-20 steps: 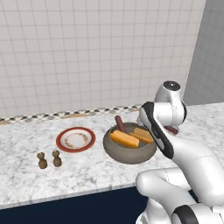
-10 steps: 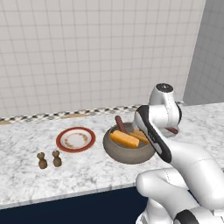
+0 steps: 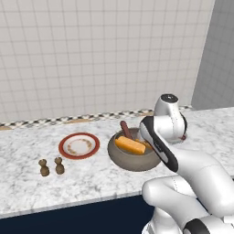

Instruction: Place one bun and one sausage from the bowl on each plate.

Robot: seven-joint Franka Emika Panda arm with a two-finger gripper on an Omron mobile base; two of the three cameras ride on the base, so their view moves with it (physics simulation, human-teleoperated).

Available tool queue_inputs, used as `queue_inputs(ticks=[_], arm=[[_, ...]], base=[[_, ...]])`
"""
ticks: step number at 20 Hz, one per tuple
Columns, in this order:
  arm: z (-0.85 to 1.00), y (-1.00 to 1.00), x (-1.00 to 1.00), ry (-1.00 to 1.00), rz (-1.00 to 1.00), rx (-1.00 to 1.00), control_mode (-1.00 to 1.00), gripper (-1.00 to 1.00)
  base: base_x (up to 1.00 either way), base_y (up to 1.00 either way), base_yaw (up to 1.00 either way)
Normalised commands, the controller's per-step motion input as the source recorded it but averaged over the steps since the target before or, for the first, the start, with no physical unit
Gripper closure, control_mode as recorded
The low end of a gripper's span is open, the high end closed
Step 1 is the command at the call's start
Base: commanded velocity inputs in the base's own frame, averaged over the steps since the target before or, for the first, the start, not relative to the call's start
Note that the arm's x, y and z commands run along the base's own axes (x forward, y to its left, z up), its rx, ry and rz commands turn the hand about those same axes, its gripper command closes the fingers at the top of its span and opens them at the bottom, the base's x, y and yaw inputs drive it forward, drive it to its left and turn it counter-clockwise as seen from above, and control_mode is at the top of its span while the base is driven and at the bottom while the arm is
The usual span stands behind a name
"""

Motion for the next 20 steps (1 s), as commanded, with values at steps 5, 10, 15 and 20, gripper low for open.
queue_inputs(ticks=[5, 10, 15, 20], arm=[[-0.29, 0.0, 0.0, 0.0, 0.05, -0.01, -1.0, -1.0], [-0.3, 0.05, 0.0, 0.0, 0.04, -0.01, -1.0, -1.0], [-0.29, 0.12, 0.06, 0.02, 0.04, -0.01, -1.0, -1.0], [-0.21, 0.19, 0.0, 0.02, 0.03, -0.02, -1.0, 1.0]], base=[[0.0, 0.0, 0.0], [0.0, 0.0, 0.0], [0.0, 0.0, 0.0], [0.0, 0.0, 0.0]])
